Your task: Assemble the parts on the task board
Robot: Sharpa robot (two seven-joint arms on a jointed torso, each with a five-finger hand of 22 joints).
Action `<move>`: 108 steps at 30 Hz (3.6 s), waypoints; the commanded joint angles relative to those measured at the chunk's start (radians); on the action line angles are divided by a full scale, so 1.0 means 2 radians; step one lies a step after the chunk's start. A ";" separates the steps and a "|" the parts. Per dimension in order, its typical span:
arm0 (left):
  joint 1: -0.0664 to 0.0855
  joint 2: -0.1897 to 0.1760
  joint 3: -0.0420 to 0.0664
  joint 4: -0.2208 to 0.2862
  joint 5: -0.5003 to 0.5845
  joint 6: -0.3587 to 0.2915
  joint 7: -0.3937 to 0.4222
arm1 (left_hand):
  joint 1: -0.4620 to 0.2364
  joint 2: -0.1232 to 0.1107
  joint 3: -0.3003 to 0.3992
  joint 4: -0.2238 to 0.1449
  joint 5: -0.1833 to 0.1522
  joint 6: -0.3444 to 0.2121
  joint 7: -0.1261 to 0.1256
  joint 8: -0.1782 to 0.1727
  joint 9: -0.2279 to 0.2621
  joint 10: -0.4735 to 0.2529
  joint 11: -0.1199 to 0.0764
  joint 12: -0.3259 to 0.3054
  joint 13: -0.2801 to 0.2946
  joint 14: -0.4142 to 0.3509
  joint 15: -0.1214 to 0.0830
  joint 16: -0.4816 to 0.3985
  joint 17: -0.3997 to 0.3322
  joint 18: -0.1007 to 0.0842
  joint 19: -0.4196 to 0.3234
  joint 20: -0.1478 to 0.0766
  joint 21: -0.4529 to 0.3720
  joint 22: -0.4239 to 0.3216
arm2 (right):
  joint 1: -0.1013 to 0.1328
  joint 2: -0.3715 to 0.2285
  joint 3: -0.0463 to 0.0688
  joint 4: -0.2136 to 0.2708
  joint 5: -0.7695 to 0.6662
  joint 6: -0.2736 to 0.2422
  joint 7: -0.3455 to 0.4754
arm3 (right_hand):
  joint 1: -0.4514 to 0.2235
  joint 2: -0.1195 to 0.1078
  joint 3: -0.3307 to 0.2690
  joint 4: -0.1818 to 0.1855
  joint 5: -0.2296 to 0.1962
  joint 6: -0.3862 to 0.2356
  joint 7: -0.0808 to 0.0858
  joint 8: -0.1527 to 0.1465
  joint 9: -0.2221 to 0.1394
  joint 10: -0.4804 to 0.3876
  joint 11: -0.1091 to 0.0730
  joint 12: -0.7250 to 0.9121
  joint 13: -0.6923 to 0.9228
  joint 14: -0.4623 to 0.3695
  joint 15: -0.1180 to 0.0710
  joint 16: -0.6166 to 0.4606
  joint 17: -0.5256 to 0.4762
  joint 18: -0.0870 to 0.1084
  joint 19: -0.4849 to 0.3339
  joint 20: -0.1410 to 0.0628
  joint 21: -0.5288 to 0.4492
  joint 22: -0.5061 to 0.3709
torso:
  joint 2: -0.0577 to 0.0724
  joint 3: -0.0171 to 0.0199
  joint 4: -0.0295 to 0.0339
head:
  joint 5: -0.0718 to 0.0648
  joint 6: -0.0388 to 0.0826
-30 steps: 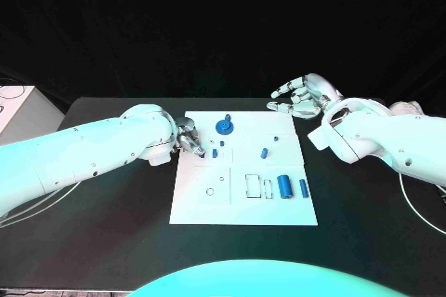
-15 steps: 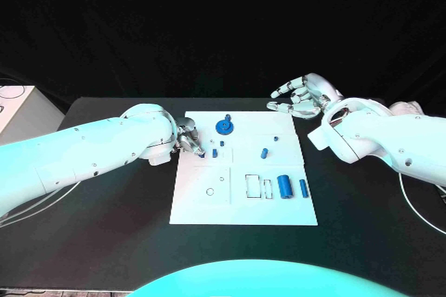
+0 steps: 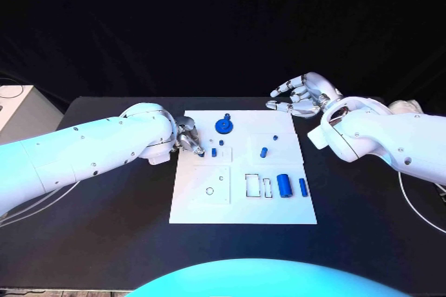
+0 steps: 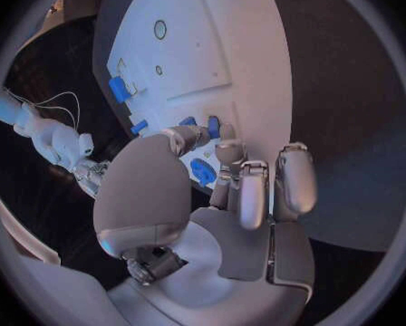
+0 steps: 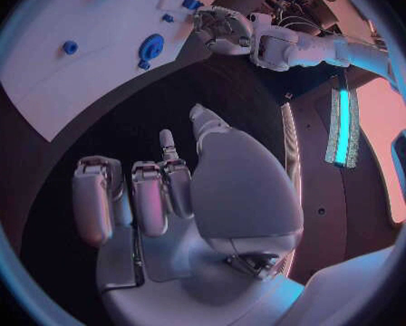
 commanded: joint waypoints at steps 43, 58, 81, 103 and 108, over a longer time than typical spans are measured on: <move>-0.004 0.007 -0.003 -0.007 0.011 0.004 0.000 | -0.058 0.010 -0.047 -0.010 -0.012 0.022 -0.015 -0.009 -0.007 0.011 -0.008 0.006 0.017 0.052 -0.011 0.002 0.132 -0.011 0.004 -0.007 -0.005 0.000 | 0.000 -0.003 0.000 0.003 -0.002 0.003 0.003 | -0.002 0.001 0.000 0.000 0.003 -0.003 0.000 0.003 0.000 0.009 0.001 -0.001 0.090 0.041 0.000 -0.001 0.096 0.005 0.024 -0.001 -0.003 0.093 | 0.000 -0.0004 -0.0001 | -0.001 -0.003; -0.004 0.007 -0.003 -0.012 0.010 -0.001 -0.001 | -0.048 0.012 -0.099 0.019 -0.038 0.025 -0.015 -0.014 -0.010 0.010 -0.008 0.005 0.019 0.052 -0.010 0.002 0.132 -0.011 0.005 -0.007 -0.006 0.000 | 0.000 -0.003 0.000 0.003 -0.002 0.003 0.003 | -0.003 0.001 0.000 0.000 0.003 -0.004 0.000 0.004 0.000 0.009 0.001 -0.002 0.090 0.041 0.000 -0.002 0.095 0.005 0.023 -0.001 -0.005 0.093 | -0.001 -0.0002 -0.0002 | -0.001 0.000; -0.004 -0.009 0.009 0.005 0.021 -0.054 0.001 | -0.087 0.031 -0.143 0.026 -0.082 0.022 -0.010 -0.020 -0.013 0.002 -0.004 -0.003 0.008 0.052 -0.008 0.002 0.132 -0.010 0.003 -0.005 -0.008 -0.003 | 0.000 -0.003 0.000 0.002 -0.002 0.003 0.004 | -0.005 0.001 0.000 0.000 0.003 -0.004 0.000 0.004 0.000 0.009 0.001 -0.002 0.089 0.041 0.000 -0.002 0.095 0.005 0.023 -0.001 -0.005 0.092 | 0.000 -0.0006 -0.0002 | -0.001 0.003; -0.009 -0.011 0.008 0.015 0.018 -0.220 0.258 | 0.123 0.002 -0.121 0.007 -0.075 -0.152 0.064 -0.091 -0.087 -0.263 0.072 -0.190 -0.188 -0.239 0.062 -0.254 -0.250 0.045 -0.247 0.060 -0.236 -0.305 | 0.000 -0.005 0.000 0.001 -0.003 0.001 0.004 | -0.006 0.002 0.000 0.000 0.004 -0.005 0.000 0.005 0.000 0.009 0.001 -0.002 0.089 0.041 0.000 -0.002 0.095 0.005 0.023 -0.002 -0.006 0.092 | 0.000 -0.0013 0.0003 | -0.007 0.008; -0.012 -0.002 0.003 0.013 -0.039 -0.224 0.273 | 0.139 -0.002 -0.118 0.004 -0.076 -0.148 0.059 -0.090 -0.105 -0.270 0.075 -0.211 -0.213 -0.235 0.063 -0.253 -0.264 0.045 -0.242 0.061 -0.233 -0.303 | 0.000 -0.005 0.000 0.000 -0.003 0.001 0.005 | -0.005 0.002 0.000 0.000 0.004 -0.004 0.000 0.005 0.000 0.007 0.001 -0.005 0.087 0.041 0.000 -0.003 0.093 0.006 0.022 -0.002 -0.009 0.090 | 0.000 -0.0007 0.0002 | -0.007 0.009</move>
